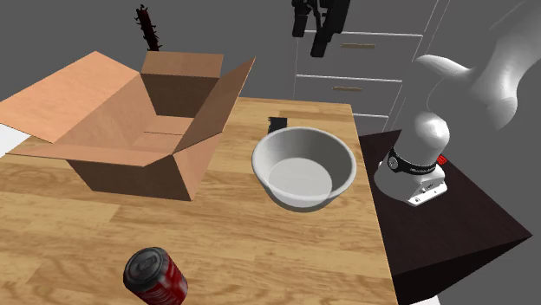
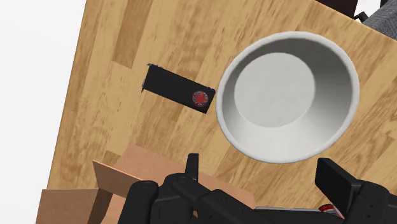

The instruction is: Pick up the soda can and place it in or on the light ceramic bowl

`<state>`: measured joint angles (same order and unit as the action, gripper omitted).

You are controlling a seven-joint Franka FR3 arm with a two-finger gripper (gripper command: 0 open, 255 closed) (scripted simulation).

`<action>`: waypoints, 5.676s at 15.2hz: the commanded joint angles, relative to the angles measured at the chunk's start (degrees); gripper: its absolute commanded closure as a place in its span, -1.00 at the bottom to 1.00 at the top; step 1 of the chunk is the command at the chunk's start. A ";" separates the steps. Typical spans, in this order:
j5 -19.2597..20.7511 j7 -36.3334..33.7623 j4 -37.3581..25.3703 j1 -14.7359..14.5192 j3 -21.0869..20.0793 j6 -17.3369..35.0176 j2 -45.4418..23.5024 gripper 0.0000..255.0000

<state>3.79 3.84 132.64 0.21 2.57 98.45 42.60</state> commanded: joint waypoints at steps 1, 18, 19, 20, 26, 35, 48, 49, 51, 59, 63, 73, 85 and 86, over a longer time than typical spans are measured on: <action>0.00 0.00 0.00 0.00 0.00 0.00 0.00 -1.00; -3.28 -19.55 -16.18 -3.06 -12.00 11.10 -32.19 -1.00; -3.07 -20.67 -17.81 -3.26 -12.51 11.34 -34.35 -1.00; -2.82 -21.78 -19.52 -3.48 -12.97 11.52 -36.54 -1.00; -0.69 -28.15 -31.64 -5.40 -14.96 11.25 -50.20 -1.00; 2.09 -34.19 -50.66 -9.23 -15.40 8.07 -68.05 -1.00; 2.42 -34.44 -46.90 -9.06 -15.33 12.68 -68.95 -1.00; 2.42 -34.45 -46.90 -9.06 -15.33 12.68 -68.95 -1.00; 2.42 -34.50 -46.76 -9.09 -15.35 12.74 -68.87 1.00; 2.42 -34.44 -46.90 -9.06 -15.33 12.68 -68.95 1.00; 2.23 -34.29 -49.06 -9.10 -15.43 9.91 -68.32 1.00; 1.97 -34.00 -55.84 -9.39 -15.61 2.54 -67.69 1.00; 2.21 -33.79 -67.60 -10.28 -15.68 -7.63 -69.28 1.00; 2.27 -33.78 -68.85 -10.40 -15.67 -8.58 -69.58 1.00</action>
<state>6.00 -29.96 65.37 -10.05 -13.10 91.12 -26.63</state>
